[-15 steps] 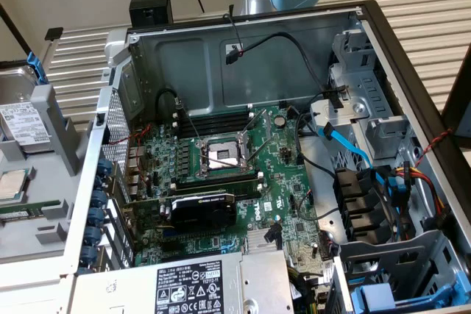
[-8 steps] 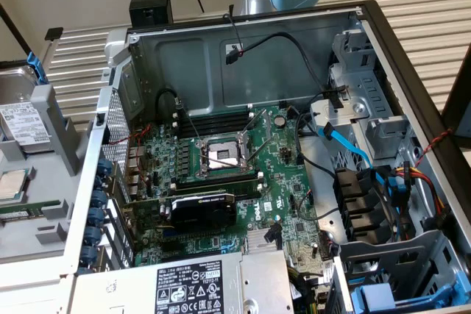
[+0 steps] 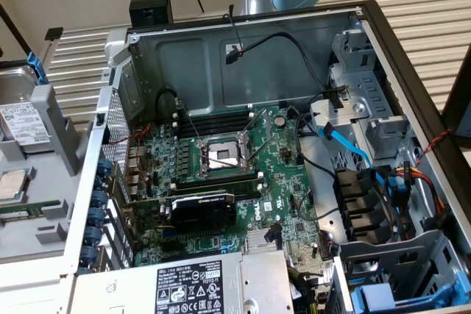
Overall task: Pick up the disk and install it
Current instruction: 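Pick up the disk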
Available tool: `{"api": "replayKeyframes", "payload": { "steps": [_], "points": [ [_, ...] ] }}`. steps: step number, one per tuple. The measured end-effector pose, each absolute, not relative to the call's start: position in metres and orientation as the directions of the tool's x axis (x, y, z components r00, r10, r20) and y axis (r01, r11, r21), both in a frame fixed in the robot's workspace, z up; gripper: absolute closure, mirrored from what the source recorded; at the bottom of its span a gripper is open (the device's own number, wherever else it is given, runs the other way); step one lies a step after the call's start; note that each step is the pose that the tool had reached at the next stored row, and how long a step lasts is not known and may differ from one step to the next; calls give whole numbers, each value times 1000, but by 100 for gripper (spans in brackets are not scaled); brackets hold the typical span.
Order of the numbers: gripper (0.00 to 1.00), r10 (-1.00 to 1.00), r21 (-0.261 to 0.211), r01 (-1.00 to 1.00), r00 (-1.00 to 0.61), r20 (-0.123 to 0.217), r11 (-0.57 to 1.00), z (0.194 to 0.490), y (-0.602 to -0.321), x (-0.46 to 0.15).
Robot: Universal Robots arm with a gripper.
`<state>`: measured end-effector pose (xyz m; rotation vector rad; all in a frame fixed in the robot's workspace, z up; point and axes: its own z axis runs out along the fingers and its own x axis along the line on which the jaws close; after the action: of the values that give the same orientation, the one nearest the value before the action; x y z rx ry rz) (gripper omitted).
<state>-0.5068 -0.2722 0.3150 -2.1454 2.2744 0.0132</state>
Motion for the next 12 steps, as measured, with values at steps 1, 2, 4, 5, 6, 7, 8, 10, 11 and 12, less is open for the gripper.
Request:
{"api": "replayKeyframes", "payload": {
  "steps": [1,2,4,5,6,7,8,10,11,12],
  "points": [
    [34,-998,-2,-998,-58,-17,58,313,-272,-507],
    [34,-998,1,-998,-58,-16,58,312,-272,-507],
    [34,-998,4,-998,-58,-16,58,306,-272,-506],
    [34,-998,7,-998,-58,-16,58,305,-272,-506],
    [34,-998,10,-998,-58,-16,58,303,-272,-505],
    [34,-998,14,-998,-59,-16,58,302,-272,-505],
    [34,-998,20,-998,-59,-15,58,301,-272,-505],
    [34,-998,25,-998,-58,-15,57,300,-272,-505],
    [34,-998,25,-998,-57,-15,57,300,-272,-505],
    [34,-998,25,-998,-56,-15,56,299,-272,-505]
  ]
}}
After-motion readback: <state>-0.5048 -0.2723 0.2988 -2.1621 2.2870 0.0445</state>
